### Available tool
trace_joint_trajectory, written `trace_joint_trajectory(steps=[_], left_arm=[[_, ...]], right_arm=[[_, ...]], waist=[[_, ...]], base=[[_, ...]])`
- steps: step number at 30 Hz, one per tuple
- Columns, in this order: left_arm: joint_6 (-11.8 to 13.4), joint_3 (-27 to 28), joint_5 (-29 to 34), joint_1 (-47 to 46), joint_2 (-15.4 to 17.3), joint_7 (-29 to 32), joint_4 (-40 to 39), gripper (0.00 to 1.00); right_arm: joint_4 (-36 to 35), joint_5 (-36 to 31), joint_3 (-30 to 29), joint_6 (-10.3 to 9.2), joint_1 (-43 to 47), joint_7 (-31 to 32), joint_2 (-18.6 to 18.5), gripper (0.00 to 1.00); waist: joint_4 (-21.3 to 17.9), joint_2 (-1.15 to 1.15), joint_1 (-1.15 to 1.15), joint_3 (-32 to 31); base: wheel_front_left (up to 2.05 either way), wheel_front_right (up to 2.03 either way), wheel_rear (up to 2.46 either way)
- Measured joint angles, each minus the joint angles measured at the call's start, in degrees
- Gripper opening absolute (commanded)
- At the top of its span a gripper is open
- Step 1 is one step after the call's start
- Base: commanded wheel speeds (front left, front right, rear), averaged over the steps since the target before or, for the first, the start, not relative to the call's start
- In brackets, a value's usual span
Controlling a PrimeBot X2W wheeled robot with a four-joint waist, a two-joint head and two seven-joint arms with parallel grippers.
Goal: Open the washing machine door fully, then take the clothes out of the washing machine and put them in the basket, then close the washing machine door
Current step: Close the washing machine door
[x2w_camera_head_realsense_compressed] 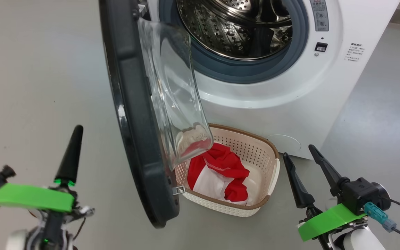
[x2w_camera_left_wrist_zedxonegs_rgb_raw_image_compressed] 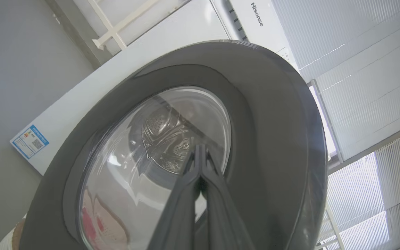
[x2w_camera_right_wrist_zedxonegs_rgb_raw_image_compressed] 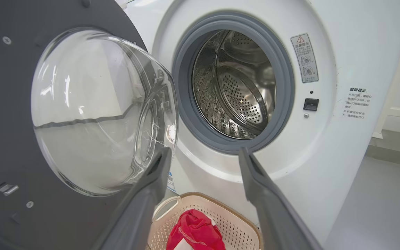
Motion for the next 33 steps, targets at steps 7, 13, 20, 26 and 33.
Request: trace_joint_trajectory(steps=[7,13,20,26,33], left_arm=[[11.1,4.2,-19.6,-4.0,0.2,15.7,-3.1,0.00],[16.3,4.2,-25.0,-4.2,3.0,24.4,-7.0,0.00],[17.9,2.0,-25.2,-4.2,4.2,28.1,-9.7,0.00],[18.3,1.7,-28.1,-4.1,3.0,28.6,-10.3,0.00],[16.6,-0.7,-27.0,-4.2,1.4,26.8,-10.6,0.00]], right_arm=[[0.0,0.0,0.0,0.00,0.0,0.0,0.0,1.00],[0.0,0.0,0.0,0.00,0.0,0.0,0.0,1.00],[0.0,0.0,0.0,0.00,-0.1,0.0,0.0,1.00],[0.0,0.0,0.1,0.00,-0.2,0.0,0.0,1.00],[0.2,0.0,0.2,0.00,-0.5,0.0,0.0,1.00]], waist=[[-0.6,0.00,0.00,0.7],[-1.0,0.00,0.00,1.3],[-1.3,0.00,0.00,1.8],[-2.3,0.00,0.00,2.0],[-4.2,0.00,0.00,2.6]], base=[[0.00,0.00,0.00],[0.00,0.00,0.00],[0.00,0.00,0.00],[0.00,0.00,0.00],[0.00,0.00,0.00]])
